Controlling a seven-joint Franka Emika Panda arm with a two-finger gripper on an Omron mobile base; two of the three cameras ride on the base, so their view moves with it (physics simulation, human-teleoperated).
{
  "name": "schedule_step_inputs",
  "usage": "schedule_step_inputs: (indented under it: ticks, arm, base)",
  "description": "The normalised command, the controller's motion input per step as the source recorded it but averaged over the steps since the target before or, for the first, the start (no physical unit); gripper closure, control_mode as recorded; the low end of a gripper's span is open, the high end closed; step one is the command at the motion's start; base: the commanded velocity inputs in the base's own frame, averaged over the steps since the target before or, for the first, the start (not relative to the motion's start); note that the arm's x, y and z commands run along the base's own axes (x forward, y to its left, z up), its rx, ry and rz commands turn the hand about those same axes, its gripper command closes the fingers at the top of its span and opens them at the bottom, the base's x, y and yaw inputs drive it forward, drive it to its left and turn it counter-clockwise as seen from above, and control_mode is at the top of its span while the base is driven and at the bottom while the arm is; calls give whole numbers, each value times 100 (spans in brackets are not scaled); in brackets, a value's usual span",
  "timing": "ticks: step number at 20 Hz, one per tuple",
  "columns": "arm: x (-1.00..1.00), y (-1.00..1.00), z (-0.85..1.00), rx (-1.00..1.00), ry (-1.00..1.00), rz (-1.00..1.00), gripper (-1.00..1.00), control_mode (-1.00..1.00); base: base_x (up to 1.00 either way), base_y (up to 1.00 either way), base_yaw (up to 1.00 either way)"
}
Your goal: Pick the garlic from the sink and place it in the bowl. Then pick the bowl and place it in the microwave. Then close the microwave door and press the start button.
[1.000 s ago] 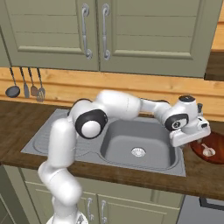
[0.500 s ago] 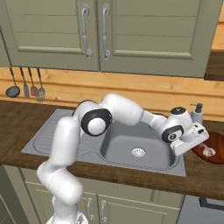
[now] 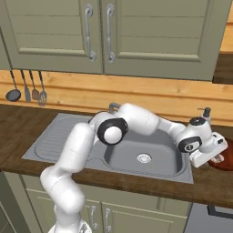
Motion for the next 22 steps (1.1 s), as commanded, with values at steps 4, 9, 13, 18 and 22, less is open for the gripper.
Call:
schedule_step_inputs:
  ticks: [4, 9, 13, 18, 22]
  arm:
    - [27, -5, -24, 1, 6, 2, 100, -100]
    - [-16, 10, 13, 2, -1, 2, 100, -100]
    - [-70, 88, 83, -6, -8, 5, 100, -100]
    - [-86, 100, 66, -6, -3, 14, 100, -100]
    - [-90, 100, 83, -2, 0, 14, 100, -100]
  base:
    - [0, 0, 0]
    - [0, 0, 0]
    - [0, 0, 0]
    - [0, 0, 0]
    - [0, 0, 0]
